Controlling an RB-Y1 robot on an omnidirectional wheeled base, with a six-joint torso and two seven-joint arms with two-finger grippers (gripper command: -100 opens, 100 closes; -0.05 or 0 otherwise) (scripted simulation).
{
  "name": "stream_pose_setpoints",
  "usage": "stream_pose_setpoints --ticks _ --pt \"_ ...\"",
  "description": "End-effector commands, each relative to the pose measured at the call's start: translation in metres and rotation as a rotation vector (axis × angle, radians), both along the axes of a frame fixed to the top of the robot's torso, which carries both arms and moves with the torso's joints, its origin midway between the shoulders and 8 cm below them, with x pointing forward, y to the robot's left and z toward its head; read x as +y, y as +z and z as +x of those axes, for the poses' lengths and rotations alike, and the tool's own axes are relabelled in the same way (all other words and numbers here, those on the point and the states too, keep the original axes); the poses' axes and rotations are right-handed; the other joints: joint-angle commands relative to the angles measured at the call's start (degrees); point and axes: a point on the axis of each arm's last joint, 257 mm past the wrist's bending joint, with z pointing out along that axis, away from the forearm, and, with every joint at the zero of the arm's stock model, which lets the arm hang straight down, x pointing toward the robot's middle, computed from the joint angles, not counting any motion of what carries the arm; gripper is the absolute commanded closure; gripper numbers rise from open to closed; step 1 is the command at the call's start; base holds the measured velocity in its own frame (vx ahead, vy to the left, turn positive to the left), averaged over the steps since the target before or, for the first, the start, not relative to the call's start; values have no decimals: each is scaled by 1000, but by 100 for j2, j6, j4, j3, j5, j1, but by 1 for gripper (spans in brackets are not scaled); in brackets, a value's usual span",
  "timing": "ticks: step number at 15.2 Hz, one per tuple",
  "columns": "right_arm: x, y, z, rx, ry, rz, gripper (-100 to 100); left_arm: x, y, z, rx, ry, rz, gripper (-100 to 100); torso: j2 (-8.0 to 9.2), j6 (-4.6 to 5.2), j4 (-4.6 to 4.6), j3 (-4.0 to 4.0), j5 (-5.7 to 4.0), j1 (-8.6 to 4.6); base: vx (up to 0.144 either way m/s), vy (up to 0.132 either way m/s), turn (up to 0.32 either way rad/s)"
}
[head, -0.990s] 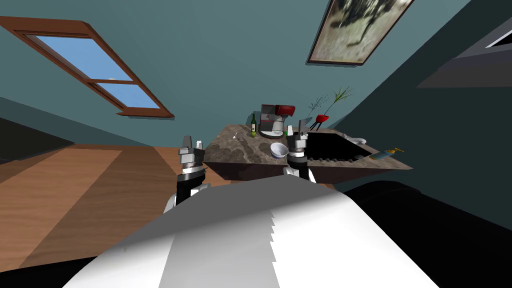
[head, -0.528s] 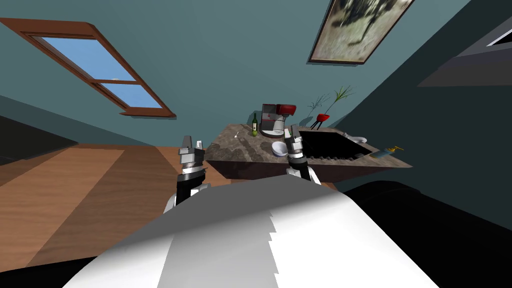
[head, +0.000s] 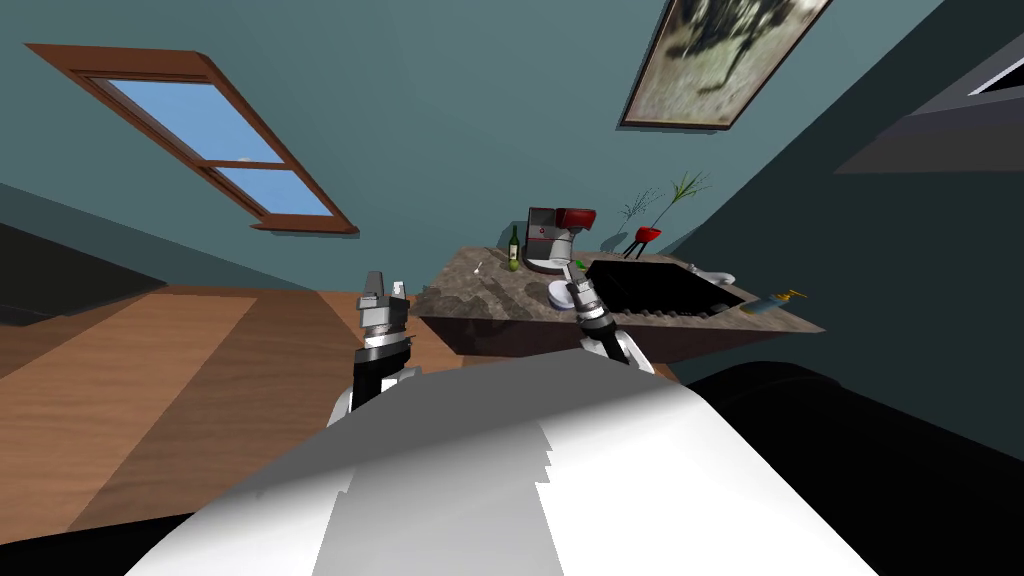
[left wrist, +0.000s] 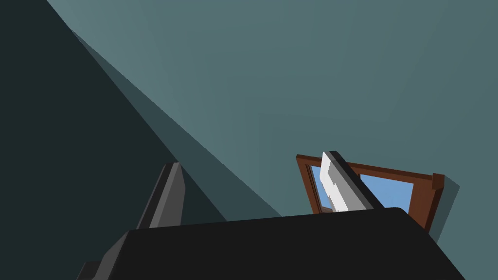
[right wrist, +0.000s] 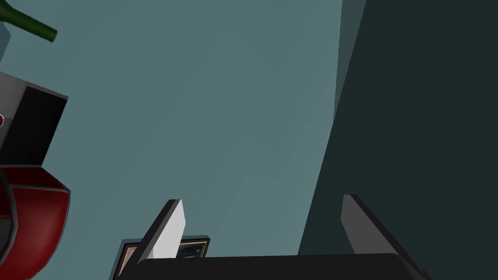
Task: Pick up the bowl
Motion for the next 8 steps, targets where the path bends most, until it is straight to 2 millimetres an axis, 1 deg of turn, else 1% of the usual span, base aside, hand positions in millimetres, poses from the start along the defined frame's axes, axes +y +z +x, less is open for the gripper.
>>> stream_pose_setpoints --ticks 1,2,3,5,6,8 --pt "-3 -16 5 28 -4 -74 -100 0 0 0 0 0 0 0 0 0 0 0 0 0 -31 63 19" --pt "-2 -16 5 30 2 -87 -100 0 0 0 0 0 0 0 -2 -1 -1 -1 -1 0 -32 69 20" --pt "-7 -30 9 53 -10 -138 -100 0 0 0 0 0 0 0 -2 0 -1 -1 0 1 -37 81 27" --pt "-5 -31 9 56 2 -162 -100 0 0 0 0 0 0 0 -1 0 -1 -1 1 5 -31 70 12" --pt "-11 -46 13 81 -8 -223 -100 0 0 0 0 0 0 0 -4 0 -1 -2 0 1 -27 67 27" --pt "-9 -46 13 83 1 -242 -100 0 0 0 0 0 0 0 -4 -1 -1 -3 0 2 -25 61 16"
